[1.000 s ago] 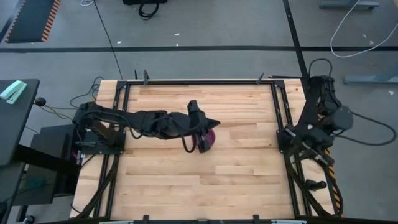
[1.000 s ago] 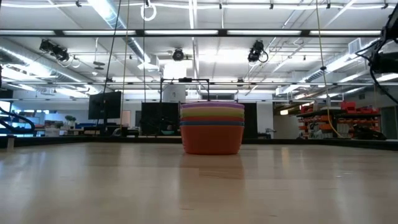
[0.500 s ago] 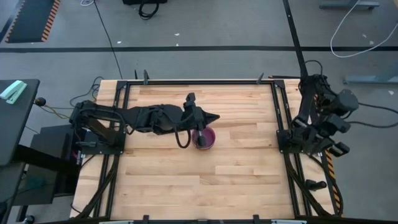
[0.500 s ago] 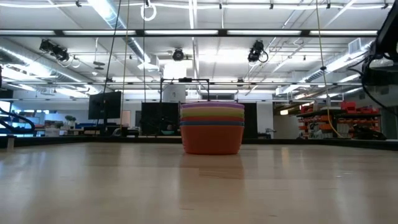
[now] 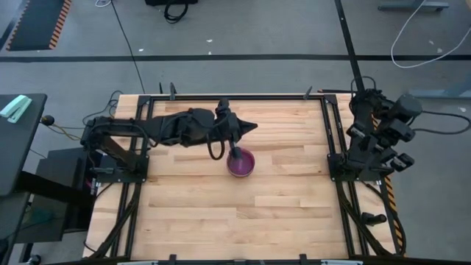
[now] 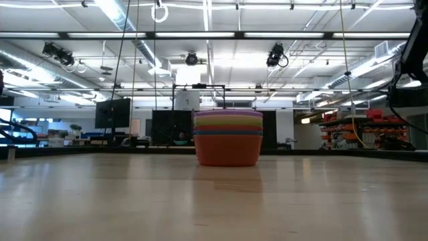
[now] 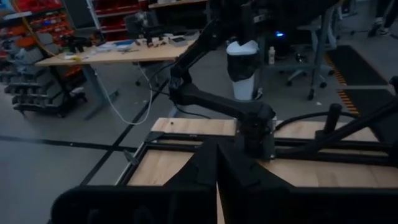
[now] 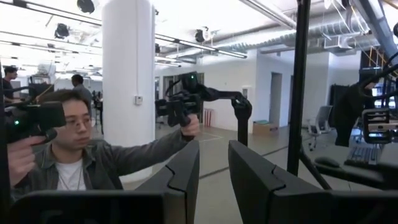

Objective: Nest bowls inside each other
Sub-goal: Return to Home Position

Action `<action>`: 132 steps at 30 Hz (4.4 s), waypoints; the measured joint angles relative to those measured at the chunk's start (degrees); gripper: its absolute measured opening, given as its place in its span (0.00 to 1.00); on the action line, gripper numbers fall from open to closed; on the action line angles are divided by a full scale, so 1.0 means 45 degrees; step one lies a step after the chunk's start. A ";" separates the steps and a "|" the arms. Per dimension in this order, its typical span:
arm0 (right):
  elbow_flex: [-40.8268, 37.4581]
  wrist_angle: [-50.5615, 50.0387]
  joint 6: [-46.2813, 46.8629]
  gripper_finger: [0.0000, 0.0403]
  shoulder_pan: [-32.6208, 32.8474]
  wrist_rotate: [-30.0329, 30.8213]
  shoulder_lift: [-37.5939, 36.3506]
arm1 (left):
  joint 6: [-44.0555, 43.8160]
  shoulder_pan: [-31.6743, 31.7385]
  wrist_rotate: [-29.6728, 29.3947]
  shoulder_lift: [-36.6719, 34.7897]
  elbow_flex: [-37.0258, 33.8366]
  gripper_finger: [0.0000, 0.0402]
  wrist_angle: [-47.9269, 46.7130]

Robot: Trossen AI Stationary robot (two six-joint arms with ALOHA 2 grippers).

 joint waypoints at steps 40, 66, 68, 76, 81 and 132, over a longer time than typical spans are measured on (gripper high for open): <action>-0.0015 -0.1714 0.0389 0.23 -0.0005 0.1464 -0.0357 | -0.1364 0.1850 0.0157 -0.7947 -0.8266 0.04 0.1321; -0.5451 0.9639 -0.3046 0.23 -0.0005 -0.1528 -0.0333 | -0.0937 0.1501 0.1154 -1.1230 -1.3231 0.07 0.5336; -0.5852 1.0299 -0.3055 0.23 -0.0005 -0.2157 -0.0333 | -0.0591 0.1376 0.1616 -1.1327 -1.3534 0.06 0.6479; -0.7063 1.2831 -0.3183 0.23 -0.0005 -0.2997 -0.0333 | -0.0236 0.1148 0.2963 -1.1870 -1.5120 0.02 0.9615; -0.7795 1.4077 -0.3387 0.23 -0.0002 -0.3307 -0.0334 | -0.0242 0.1128 0.3071 -1.2108 -1.6025 0.06 1.1073; -0.9345 1.7675 -0.5365 0.23 -0.0005 -0.1517 -0.0562 | 0.2288 0.1155 0.3051 -1.8731 -1.8544 0.05 1.0835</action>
